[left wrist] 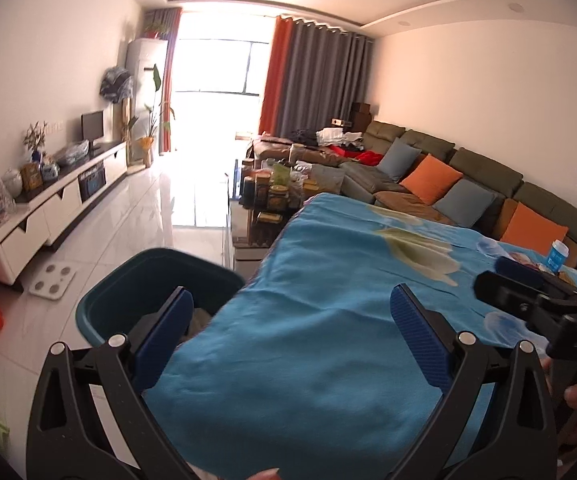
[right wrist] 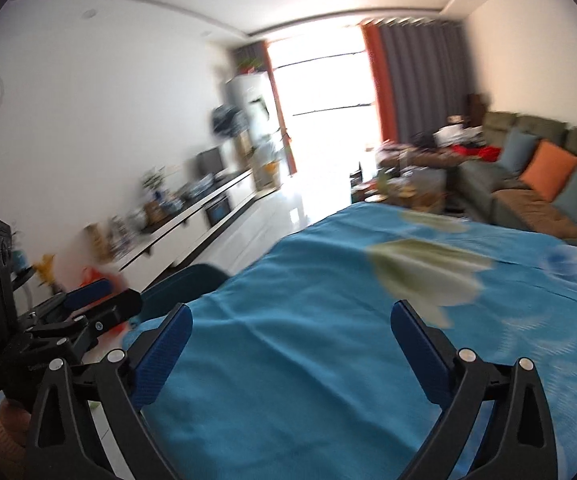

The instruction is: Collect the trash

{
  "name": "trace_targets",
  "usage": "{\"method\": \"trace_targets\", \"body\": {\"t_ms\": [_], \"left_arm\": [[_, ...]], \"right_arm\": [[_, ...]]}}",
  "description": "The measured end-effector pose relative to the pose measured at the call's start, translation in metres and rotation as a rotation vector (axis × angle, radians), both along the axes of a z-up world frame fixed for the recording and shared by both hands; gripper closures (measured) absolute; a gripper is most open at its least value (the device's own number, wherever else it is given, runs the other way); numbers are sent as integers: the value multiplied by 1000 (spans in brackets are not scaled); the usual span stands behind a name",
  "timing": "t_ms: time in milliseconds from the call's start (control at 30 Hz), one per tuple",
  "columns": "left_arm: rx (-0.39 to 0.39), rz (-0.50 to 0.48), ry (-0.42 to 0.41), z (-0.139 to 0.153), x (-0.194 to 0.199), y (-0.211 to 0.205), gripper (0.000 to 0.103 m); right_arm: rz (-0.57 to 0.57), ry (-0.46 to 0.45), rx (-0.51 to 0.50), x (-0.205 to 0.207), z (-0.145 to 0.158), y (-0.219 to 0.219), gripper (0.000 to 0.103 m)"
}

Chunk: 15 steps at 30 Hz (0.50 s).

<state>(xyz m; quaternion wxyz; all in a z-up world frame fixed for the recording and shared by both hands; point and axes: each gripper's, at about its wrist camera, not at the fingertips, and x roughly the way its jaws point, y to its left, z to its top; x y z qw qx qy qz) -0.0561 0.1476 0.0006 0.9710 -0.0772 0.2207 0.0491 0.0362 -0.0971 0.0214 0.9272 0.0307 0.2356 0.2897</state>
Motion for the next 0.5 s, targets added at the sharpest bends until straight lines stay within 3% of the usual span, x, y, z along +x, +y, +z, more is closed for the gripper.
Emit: {"method": "trace_targets", "body": {"t_ms": [367,500], "left_arm": [[102,-47,-118,16,12,-53,6],[101,-70,-139,19,13,-65,6]], "right_arm": [[-234,-115,-25,-25,-7,-51,7],[-285,-130,-17,-32,-8,-66,7]]}}
